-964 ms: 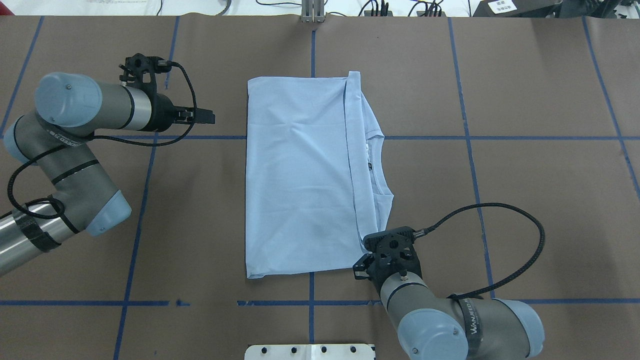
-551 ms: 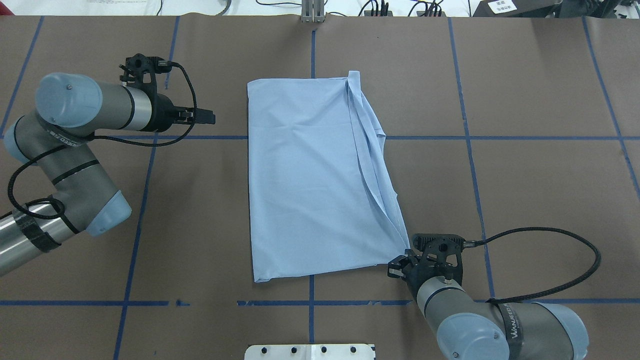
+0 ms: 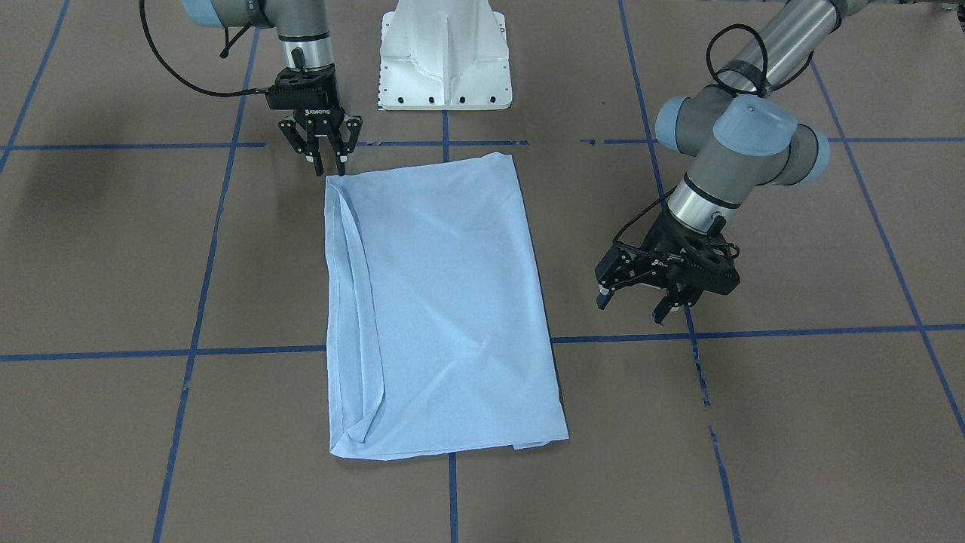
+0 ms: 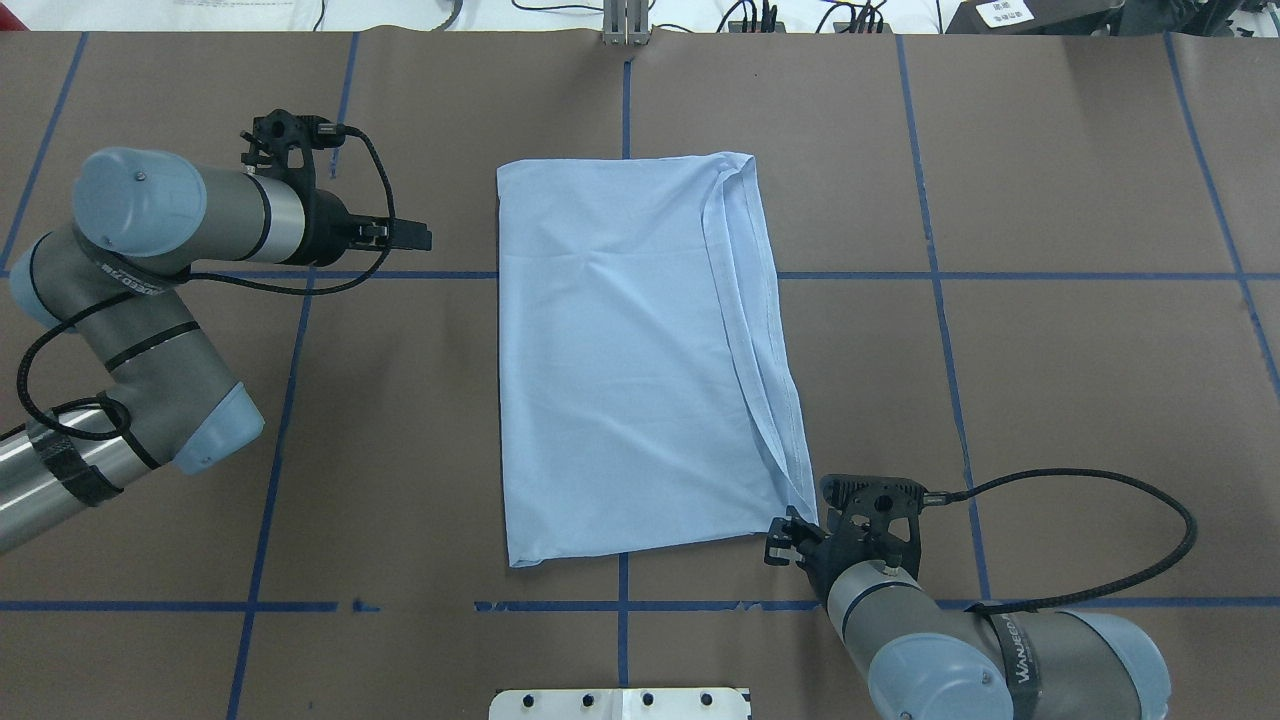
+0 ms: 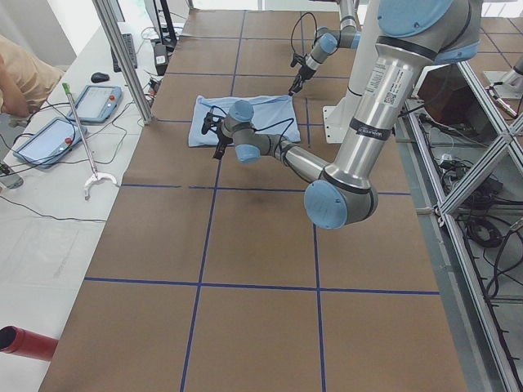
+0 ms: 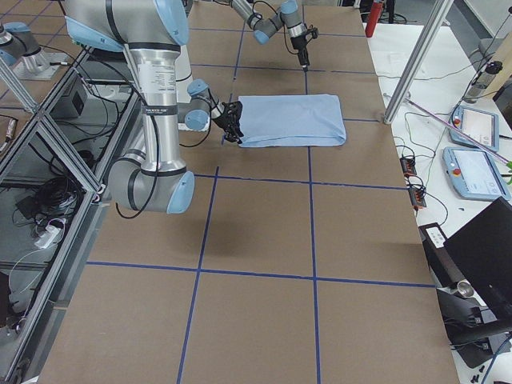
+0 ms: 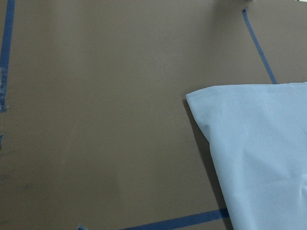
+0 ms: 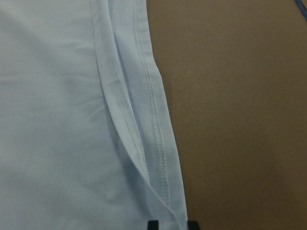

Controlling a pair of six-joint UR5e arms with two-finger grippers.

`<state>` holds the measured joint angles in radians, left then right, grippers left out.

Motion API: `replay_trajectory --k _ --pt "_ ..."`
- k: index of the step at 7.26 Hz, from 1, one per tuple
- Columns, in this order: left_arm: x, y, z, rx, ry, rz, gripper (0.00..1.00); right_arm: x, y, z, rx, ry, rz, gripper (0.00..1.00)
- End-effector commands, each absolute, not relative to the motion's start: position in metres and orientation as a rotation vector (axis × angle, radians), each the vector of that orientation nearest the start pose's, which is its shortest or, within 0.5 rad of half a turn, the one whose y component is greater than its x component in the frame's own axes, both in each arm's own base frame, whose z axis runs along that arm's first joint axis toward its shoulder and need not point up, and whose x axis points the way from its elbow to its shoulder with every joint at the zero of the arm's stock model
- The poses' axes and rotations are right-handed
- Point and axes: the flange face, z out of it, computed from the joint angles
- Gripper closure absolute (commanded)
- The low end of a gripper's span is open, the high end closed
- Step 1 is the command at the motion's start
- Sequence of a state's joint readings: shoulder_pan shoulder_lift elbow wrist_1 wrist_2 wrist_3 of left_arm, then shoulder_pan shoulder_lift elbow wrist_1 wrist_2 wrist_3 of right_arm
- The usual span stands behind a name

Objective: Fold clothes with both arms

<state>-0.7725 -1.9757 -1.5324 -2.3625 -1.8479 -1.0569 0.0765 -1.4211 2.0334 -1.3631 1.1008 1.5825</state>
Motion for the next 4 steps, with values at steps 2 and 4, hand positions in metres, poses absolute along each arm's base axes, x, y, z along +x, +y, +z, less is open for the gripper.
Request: replay_trajectory --k 2,4 --pt "0.401 -0.536 0.36 0.49 1.068 -0.064 0.0 -0.514 -0.303 0.319 0.45 -0.764 0.174 0.0" --pt "0.403 -0.535 0.36 0.488 1.068 -0.062 0.0 -0.532 -0.32 0.332 0.372 -0.674 0.039 0.0"
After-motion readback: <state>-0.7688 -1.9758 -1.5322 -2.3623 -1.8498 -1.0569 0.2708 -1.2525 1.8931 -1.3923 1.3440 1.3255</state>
